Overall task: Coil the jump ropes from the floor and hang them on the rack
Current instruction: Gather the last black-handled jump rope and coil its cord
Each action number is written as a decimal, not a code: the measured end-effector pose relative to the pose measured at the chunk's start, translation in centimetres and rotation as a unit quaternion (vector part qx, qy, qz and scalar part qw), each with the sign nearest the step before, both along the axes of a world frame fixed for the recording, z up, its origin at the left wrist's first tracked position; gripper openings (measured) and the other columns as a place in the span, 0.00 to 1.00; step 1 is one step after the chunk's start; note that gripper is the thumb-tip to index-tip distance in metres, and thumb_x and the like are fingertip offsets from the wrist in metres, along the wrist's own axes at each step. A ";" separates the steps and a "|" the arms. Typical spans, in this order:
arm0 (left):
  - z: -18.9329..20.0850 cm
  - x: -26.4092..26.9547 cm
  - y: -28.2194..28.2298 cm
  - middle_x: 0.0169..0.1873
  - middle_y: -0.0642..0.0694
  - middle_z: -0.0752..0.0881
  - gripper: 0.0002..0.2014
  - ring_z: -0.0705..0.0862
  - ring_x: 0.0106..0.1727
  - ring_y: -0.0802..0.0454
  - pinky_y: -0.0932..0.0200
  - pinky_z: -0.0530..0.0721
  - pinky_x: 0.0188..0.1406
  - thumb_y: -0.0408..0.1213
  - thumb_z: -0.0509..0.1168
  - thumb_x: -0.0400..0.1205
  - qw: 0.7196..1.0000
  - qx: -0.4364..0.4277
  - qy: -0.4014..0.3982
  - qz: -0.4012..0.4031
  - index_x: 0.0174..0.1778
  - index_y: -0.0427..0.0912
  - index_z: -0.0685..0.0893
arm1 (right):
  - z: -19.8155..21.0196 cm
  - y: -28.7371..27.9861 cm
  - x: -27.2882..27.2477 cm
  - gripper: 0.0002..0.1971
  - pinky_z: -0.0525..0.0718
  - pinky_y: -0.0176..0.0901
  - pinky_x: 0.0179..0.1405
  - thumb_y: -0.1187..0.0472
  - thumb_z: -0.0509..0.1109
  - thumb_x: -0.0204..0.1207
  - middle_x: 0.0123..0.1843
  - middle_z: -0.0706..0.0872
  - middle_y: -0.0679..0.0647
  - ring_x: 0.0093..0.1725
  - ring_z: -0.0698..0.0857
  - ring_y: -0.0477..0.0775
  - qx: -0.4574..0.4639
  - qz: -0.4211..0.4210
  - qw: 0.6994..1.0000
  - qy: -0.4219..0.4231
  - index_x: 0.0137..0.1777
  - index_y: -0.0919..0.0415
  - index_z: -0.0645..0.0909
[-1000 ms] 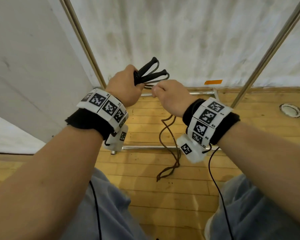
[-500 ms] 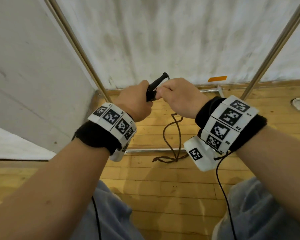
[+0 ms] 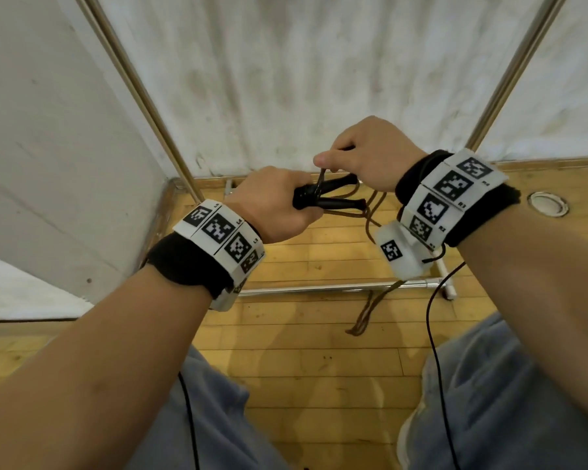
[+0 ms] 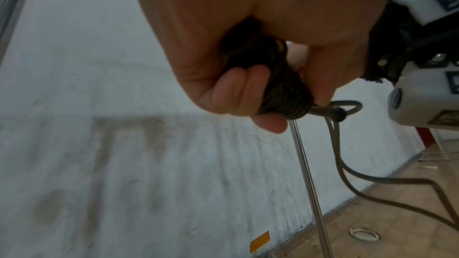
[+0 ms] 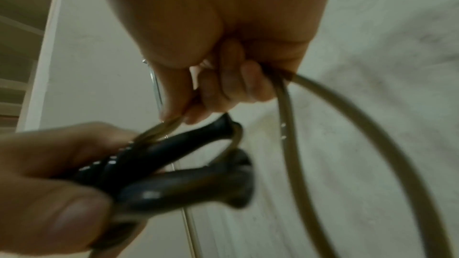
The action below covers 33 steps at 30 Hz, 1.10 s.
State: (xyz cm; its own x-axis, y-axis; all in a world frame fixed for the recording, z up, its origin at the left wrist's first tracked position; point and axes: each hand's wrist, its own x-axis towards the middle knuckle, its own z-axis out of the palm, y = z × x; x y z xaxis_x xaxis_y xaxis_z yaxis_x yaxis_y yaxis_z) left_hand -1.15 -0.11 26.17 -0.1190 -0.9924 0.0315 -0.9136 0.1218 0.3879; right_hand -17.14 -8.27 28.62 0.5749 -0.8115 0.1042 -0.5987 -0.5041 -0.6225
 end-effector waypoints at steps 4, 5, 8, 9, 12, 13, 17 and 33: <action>0.9 0.1 1.0 0.23 0.54 0.79 0.08 0.77 0.25 0.60 0.64 0.70 0.26 0.47 0.70 0.76 0.997 -0.012 0.076 -0.014 0.33 0.52 0.80 | 0.5 -0.2 -0.9 0.24 0.70 0.36 0.30 0.37 0.67 0.73 0.18 0.69 0.43 0.20 0.67 0.41 0.102 0.044 0.994 -0.001 0.22 0.50 0.76; 1.1 0.2 1.2 0.22 0.54 0.78 0.09 0.76 0.24 0.60 0.66 0.69 0.25 0.46 0.71 0.76 0.995 -0.021 0.100 -0.017 0.34 0.49 0.80 | 0.4 -0.4 -1.1 0.26 0.71 0.38 0.32 0.35 0.64 0.74 0.18 0.70 0.43 0.20 0.67 0.42 0.125 0.054 0.991 -0.011 0.21 0.51 0.74; 1.9 -0.1 1.9 0.24 0.52 0.79 0.08 0.75 0.25 0.61 0.67 0.71 0.26 0.44 0.70 0.77 0.985 -0.047 0.162 -0.019 0.36 0.46 0.81 | 0.4 -0.2 -0.8 0.23 0.75 0.37 0.32 0.37 0.61 0.78 0.22 0.76 0.44 0.20 0.74 0.44 0.197 0.050 0.977 -0.073 0.27 0.48 0.78; 2.2 -0.3 2.1 0.26 0.51 0.80 0.08 0.76 0.25 0.61 0.65 0.73 0.27 0.45 0.69 0.76 0.980 -0.051 0.189 -0.014 0.37 0.45 0.82 | 0.2 -0.1 -0.6 0.19 0.80 0.39 0.34 0.40 0.62 0.79 0.28 0.82 0.47 0.24 0.81 0.45 0.219 0.034 0.969 -0.105 0.37 0.51 0.83; 2.8 -0.7 2.4 0.28 0.50 0.84 0.13 0.80 0.28 0.58 0.62 0.77 0.31 0.47 0.65 0.73 0.958 -0.063 0.280 0.010 0.43 0.40 0.82 | -0.8 0.7 0.3 0.17 0.88 0.48 0.45 0.49 0.64 0.80 0.47 0.89 0.62 0.43 0.89 0.61 0.272 0.018 0.939 -0.210 0.54 0.62 0.84; 2.9 -0.8 2.5 0.28 0.49 0.85 0.12 0.81 0.29 0.57 0.61 0.78 0.31 0.46 0.65 0.73 0.950 -0.067 0.303 0.020 0.44 0.41 0.81 | -1.1 1.1 0.7 0.14 0.84 0.42 0.31 0.50 0.63 0.81 0.37 0.88 0.57 0.32 0.85 0.57 0.285 0.032 0.926 -0.245 0.47 0.59 0.85; 3.1 -0.3 2.2 0.30 0.48 0.86 0.06 0.82 0.29 0.57 0.63 0.75 0.30 0.40 0.66 0.80 0.922 -0.092 0.373 0.054 0.44 0.48 0.74 | -1.0 2.1 1.8 0.16 0.65 0.34 0.19 0.57 0.59 0.84 0.20 0.72 0.43 0.20 0.65 0.44 0.239 0.026 0.922 -0.304 0.35 0.53 0.79; 2.6 0.1 0.6 0.35 0.56 0.81 0.10 0.80 0.36 0.63 0.76 0.75 0.34 0.46 0.63 0.83 0.945 -0.170 0.250 0.124 0.53 0.44 0.80 | -2.5 4.5 3.9 0.03 0.79 0.36 0.41 0.65 0.65 0.78 0.42 0.86 0.52 0.42 0.83 0.52 0.077 -0.005 0.983 -0.169 0.47 0.59 0.81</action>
State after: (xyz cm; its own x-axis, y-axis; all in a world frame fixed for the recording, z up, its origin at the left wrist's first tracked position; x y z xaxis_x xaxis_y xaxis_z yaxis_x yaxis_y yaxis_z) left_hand -1.03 0.49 28.73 0.2292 -0.9104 0.3444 -0.6433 0.1239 0.7556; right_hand -13.19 -3.78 26.09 0.5201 -0.8384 0.1631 -0.3492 -0.3829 -0.8552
